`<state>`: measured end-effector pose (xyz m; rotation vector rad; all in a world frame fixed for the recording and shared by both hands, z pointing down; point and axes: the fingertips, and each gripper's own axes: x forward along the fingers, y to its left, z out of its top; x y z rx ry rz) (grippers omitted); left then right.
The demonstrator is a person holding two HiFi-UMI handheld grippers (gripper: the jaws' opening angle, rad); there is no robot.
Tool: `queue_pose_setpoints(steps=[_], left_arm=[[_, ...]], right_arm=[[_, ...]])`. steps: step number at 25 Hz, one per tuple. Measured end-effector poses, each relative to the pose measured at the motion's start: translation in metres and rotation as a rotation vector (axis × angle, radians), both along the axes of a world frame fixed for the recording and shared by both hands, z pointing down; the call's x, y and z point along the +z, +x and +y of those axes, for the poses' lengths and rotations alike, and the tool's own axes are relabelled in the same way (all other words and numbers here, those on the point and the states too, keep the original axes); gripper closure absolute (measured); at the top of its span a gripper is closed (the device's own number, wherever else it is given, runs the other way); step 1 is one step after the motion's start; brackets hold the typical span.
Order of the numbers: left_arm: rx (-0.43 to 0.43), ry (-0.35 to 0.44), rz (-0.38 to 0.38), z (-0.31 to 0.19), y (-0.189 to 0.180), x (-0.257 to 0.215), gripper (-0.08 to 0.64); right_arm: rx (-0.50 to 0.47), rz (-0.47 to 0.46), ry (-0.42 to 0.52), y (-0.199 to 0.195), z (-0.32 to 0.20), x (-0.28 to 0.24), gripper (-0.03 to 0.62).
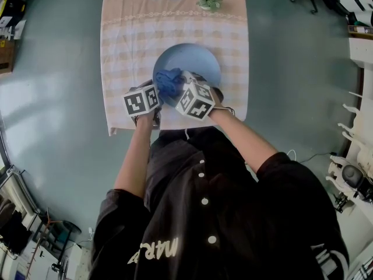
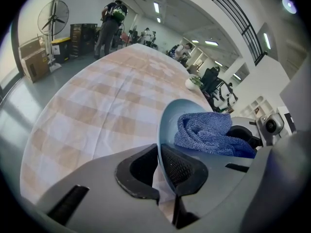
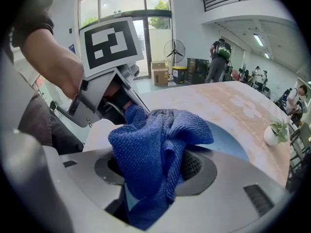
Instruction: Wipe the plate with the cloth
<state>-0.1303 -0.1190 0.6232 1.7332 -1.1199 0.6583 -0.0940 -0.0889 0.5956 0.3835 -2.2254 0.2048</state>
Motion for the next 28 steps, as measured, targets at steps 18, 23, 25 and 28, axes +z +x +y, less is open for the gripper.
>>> queue_pose_setpoints(steps=[18, 23, 25, 28], left_arm=[[0.037, 0.006, -0.080, 0.001, -0.001, 0.000, 0.518], [0.036, 0.009, -0.089, 0.001, -0.001, 0.000, 0.518], [0.036, 0.009, -0.092, 0.001, -0.001, -0.001, 0.518], [0.037, 0.010, -0.096, 0.001, 0.000, -0.001, 0.518]], right_arm=[[-0.131, 0.133, 0.042, 0.034, 0.018, 0.013, 0.360], [-0.165, 0.167, 0.046, 0.050, 0.022, 0.015, 0.360], [-0.176, 0.179, 0.047, 0.056, 0.024, 0.016, 0.360], [-0.183, 0.191, 0.046, 0.064, 0.027, 0.016, 0.360]])
